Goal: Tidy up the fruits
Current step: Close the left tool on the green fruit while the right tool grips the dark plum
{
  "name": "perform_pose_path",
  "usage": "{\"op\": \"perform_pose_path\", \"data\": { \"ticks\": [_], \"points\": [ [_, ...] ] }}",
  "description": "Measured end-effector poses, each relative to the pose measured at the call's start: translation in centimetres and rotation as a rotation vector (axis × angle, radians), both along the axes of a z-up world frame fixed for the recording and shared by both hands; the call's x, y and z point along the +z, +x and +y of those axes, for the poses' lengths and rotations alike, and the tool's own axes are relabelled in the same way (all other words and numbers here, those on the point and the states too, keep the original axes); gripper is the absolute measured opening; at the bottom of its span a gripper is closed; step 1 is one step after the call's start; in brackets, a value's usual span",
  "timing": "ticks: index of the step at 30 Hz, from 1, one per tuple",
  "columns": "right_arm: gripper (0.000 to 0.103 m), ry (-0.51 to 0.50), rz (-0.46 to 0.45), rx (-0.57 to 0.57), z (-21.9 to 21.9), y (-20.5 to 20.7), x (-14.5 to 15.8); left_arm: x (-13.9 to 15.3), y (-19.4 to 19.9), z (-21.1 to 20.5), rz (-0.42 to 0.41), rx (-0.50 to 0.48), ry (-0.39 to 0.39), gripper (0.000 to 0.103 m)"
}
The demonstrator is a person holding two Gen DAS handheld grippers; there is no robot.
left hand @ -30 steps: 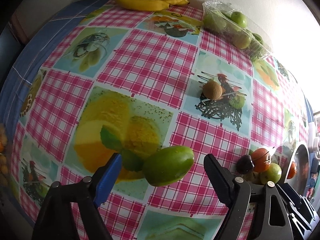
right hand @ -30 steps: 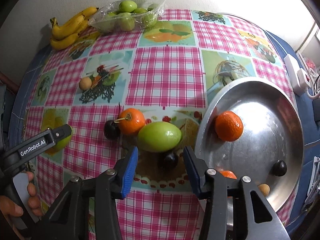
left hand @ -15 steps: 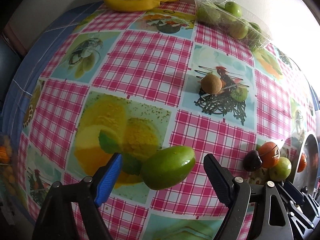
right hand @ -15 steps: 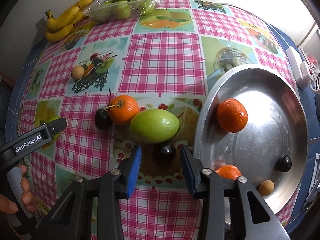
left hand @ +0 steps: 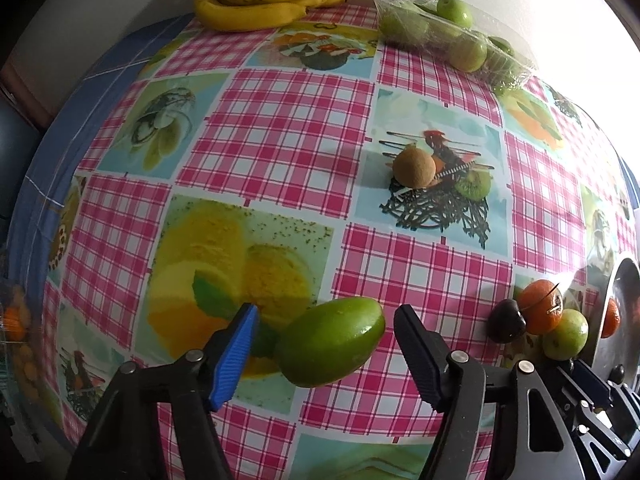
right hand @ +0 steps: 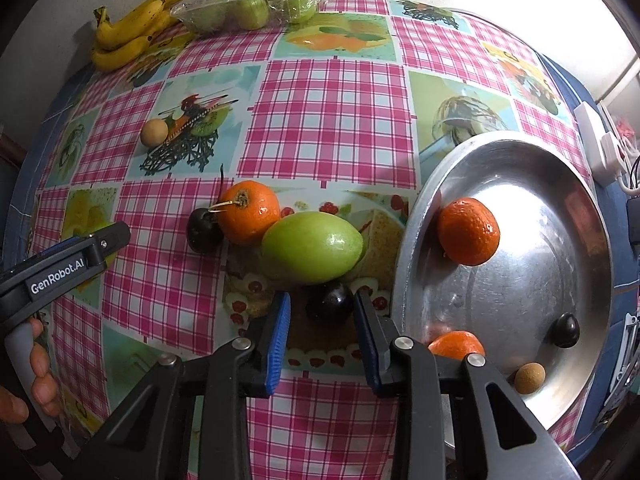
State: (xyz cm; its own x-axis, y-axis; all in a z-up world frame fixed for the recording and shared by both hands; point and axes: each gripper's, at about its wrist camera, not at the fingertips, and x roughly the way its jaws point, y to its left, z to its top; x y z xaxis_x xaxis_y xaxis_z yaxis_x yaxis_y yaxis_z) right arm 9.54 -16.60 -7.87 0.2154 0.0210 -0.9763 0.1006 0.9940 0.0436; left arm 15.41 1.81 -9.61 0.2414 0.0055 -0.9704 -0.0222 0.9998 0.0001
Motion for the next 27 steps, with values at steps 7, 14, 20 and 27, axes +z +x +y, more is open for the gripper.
{"op": "perform_pose_path", "data": {
  "ticks": [7, 14, 20, 27],
  "points": [
    [0.032, -0.007, 0.004, 0.005, 0.0, 0.0, 0.0, -0.7, 0.0, -0.1, 0.003, -0.009, 0.006, 0.063],
    [0.028, -0.031, 0.012, 0.007, -0.2, 0.1, 0.0, -0.6, 0.0, -0.2, 0.001, -0.017, 0.004, 0.056],
    [0.027, -0.057, 0.015, 0.033, 0.1, 0.1, -0.1, -0.4, 0.0, -0.3, -0.001, -0.026, -0.006, 0.056],
    [0.027, -0.083, 0.015, 0.050, 0.6, 0.1, -0.2, 0.8, -0.1, -0.9, -0.025, -0.049, 0.006, 0.042]
  ]
}}
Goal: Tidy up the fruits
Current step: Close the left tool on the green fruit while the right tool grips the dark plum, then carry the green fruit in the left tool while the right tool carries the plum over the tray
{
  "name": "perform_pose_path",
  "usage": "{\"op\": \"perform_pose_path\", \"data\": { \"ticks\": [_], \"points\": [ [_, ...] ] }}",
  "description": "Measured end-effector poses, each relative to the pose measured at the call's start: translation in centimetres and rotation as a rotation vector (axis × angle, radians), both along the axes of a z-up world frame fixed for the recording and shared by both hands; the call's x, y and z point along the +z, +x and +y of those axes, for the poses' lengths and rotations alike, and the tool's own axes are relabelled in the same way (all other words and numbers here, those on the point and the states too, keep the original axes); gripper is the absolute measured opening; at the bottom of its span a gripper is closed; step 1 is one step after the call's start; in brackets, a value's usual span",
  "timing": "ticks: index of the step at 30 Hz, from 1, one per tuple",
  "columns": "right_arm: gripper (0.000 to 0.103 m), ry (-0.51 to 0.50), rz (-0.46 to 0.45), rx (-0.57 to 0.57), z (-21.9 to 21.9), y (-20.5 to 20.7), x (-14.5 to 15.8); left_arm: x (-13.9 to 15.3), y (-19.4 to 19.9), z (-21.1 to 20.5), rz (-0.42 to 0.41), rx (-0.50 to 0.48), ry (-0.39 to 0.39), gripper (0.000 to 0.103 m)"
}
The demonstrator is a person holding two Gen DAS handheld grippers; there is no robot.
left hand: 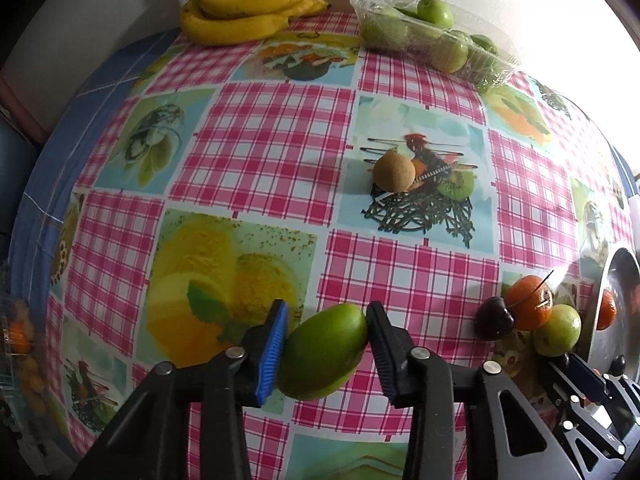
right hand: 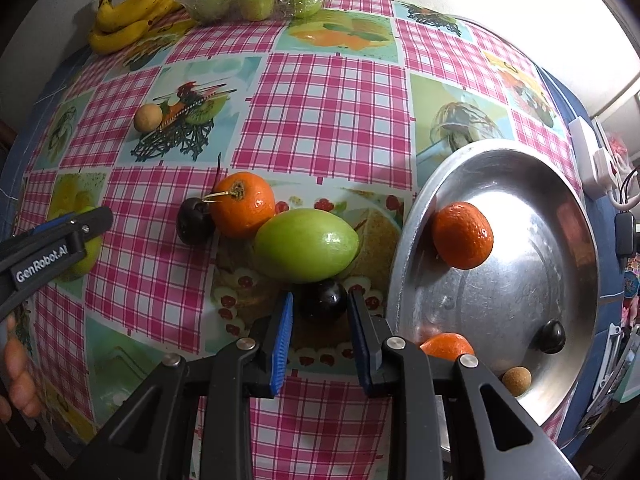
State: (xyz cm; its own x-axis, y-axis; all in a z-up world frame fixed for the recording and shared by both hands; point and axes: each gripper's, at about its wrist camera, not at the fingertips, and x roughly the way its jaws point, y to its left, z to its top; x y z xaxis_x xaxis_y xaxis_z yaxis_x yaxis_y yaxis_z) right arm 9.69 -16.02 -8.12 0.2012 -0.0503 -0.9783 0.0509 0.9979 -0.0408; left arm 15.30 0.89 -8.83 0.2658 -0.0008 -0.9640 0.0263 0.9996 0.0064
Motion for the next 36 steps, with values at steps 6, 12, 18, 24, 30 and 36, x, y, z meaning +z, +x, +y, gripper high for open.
{"op": "perform_pose_path", "data": {
  "ticks": [6, 12, 18, 24, 30, 36],
  "points": [
    [0.028, -0.007, 0.011, 0.009, 0.2, -0.1, -0.1, 0.4, 0.3, 0.8, 0.016, 0.011, -0.040, 0.042],
    [0.029, 0.114, 0.013, -0.025, -0.7, -0.4, 0.6, 3.0, 0.2, 1.5, -0.033, 0.004, -0.111, 0.043],
    [0.029, 0.142, -0.009, -0.049, -1.4, -0.5, 1.3, 2.4, 0.6, 1.7, -0.022, 0.012, -0.079, 0.057],
    [0.029, 0.073, 0.002, -0.051, -1.6, -0.3, 0.7, 0.8, 0.3, 1.3, 0.014, -0.004, -0.077, 0.062],
    [0.029, 0.022, 0.002, -0.010, -0.5, 0.0, 0.0, -0.5, 0.0, 0.5, 0.043, -0.034, -0.042, 0.062],
    [0.029, -0.038, -0.002, 0.026, 0.6, 0.1, -0.2, -1.5, -0.6, -0.3, 0.049, -0.056, -0.009, 0.062]
  ]
}}
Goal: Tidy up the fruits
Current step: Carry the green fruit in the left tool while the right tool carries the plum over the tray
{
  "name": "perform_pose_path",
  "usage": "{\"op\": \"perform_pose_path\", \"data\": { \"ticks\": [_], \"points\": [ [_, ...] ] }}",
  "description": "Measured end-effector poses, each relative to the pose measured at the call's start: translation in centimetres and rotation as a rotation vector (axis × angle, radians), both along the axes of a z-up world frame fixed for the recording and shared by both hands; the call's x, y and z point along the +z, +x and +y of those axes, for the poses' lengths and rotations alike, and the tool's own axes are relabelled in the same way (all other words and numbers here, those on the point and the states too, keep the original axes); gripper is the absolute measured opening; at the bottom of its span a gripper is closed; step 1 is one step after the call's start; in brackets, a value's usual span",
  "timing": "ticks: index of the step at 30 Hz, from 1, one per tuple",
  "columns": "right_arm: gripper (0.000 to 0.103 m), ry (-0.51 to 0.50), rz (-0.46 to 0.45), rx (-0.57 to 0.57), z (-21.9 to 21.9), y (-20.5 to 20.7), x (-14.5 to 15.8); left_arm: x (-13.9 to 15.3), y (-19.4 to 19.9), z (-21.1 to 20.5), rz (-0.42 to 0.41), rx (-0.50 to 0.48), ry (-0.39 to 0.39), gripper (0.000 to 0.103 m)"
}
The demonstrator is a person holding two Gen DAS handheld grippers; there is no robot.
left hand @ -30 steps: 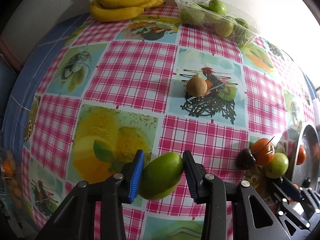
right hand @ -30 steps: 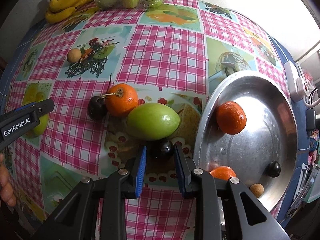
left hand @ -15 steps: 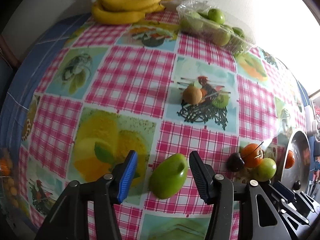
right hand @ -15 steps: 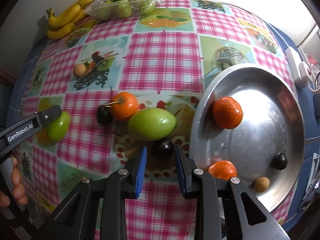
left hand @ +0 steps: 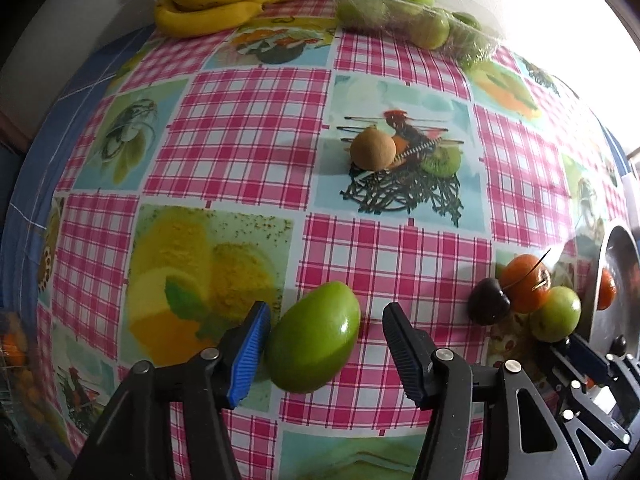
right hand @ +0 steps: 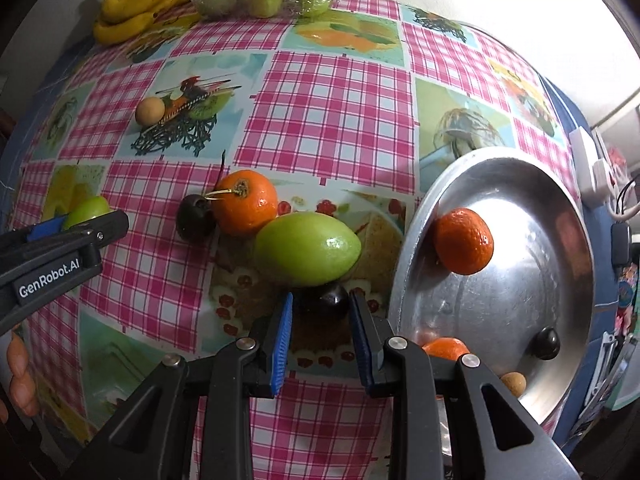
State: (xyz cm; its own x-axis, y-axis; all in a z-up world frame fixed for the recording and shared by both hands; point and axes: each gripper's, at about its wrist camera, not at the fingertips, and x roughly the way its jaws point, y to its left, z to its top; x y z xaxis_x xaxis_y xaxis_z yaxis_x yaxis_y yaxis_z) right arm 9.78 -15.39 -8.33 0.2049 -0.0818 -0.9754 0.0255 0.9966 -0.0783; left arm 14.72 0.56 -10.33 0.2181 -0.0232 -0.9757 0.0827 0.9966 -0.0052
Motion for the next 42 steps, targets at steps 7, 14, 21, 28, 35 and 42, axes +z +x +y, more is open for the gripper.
{"op": "perform_pose_path", "data": {
  "ticks": [7, 14, 21, 28, 35, 42],
  "points": [
    [0.029, -0.041, 0.006, 0.033, 1.4, -0.2, -0.9, -0.5, 0.0, -0.9, -0.015, -0.023, 0.026, 0.043],
    [0.028, -0.100, 0.010, 0.077, 2.6, -0.6, -1.3, 0.0, 0.3, -1.0, -0.017, -0.027, 0.027, 0.043],
    [0.027, -0.071, 0.006, 0.067, 2.4, -0.7, -1.5, 1.3, 0.1, -0.9, -0.030, -0.040, 0.015, 0.040],
    [0.027, -0.048, -0.012, 0.050, 1.0, -1.1, 0.3, 2.3, -0.1, -0.9, -0.037, -0.040, 0.013, 0.040],
    [0.027, -0.020, -0.063, 0.041, 0.8, -2.2, 2.8, 4.3, -0.4, -0.9, -0.066, -0.039, -0.004, 0.040],
    [0.027, 0.004, -0.120, 0.030, 0.5, -2.8, 5.2, 6.4, -0.9, -0.5, -0.106, -0.032, -0.025, 0.040]
  ]
}}
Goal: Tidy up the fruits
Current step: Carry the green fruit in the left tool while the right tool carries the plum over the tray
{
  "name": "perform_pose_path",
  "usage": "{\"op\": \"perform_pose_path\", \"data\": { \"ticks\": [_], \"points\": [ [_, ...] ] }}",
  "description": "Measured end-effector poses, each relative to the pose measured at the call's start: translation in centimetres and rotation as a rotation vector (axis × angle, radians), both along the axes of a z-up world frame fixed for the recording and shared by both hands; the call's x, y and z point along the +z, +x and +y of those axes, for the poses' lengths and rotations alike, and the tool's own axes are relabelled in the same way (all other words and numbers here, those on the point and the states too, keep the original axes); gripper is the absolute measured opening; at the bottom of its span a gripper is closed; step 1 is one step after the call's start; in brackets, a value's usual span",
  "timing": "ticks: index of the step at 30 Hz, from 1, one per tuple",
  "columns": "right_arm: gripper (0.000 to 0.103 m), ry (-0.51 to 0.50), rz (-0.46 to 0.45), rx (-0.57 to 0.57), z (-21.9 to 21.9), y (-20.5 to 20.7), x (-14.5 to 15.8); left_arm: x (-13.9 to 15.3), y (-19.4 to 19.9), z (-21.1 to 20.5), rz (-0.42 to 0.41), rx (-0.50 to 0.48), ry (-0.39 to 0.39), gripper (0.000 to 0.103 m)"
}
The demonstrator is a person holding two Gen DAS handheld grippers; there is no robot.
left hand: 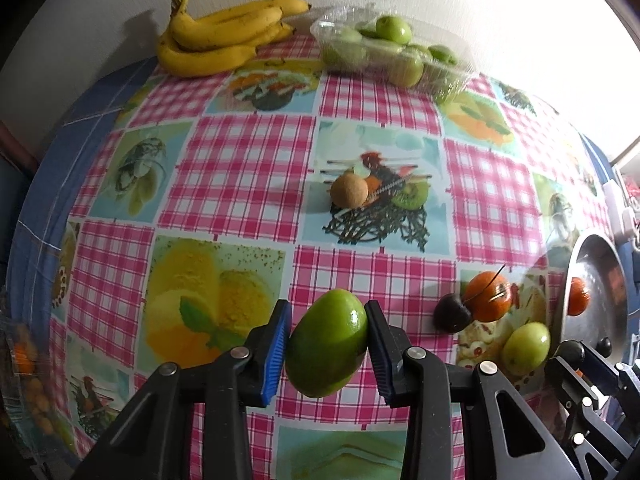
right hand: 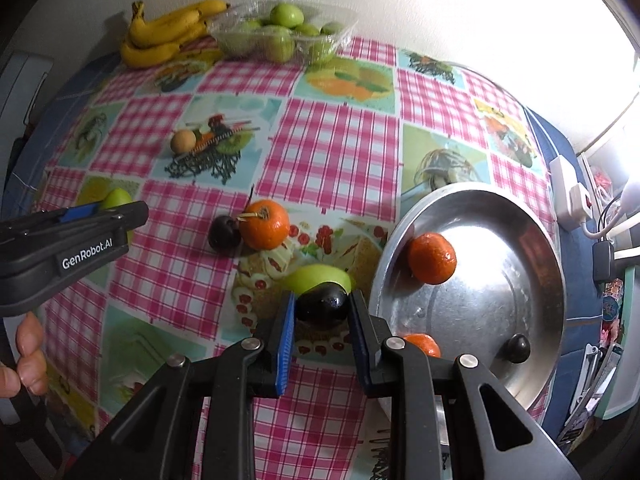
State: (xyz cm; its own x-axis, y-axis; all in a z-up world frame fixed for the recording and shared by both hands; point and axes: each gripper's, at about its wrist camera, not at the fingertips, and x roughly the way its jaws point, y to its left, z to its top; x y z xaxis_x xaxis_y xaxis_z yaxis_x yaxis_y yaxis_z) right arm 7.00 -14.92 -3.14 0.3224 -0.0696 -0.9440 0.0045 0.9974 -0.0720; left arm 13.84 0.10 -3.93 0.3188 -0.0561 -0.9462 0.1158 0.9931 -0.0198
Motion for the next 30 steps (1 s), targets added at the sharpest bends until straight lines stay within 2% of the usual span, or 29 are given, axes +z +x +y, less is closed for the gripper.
{"op": "perform_pose_path", "data": {
  "ticks": [8, 14, 21, 30],
  "points": [
    [0.027, 0.040, -0.016, -0.019, -0.7, -0.4, 0.3, 2.3, -0.9, 0.0, -0.065, 0.013, -0.012, 0.040],
    [0.027, 0.091, -0.027, -0.060, -2.3, -0.5, 0.4, 3.3, -1.1, -1.1, -0.095, -0.013, -0.011, 0.040],
    [0.027, 0.121, -0.033, -0.165, -6.5, -1.2, 0.6, 4.3, -2.1, -4.4, -0.124, -0.084, -0.003, 0.040],
    [0.027, 0.098, -0.032, -0.314, -12.2, -3.0, 0.1, 4.5, -4.2, -10.8, -0.141, -0.214, 0.010, 0.040]
  ]
}}
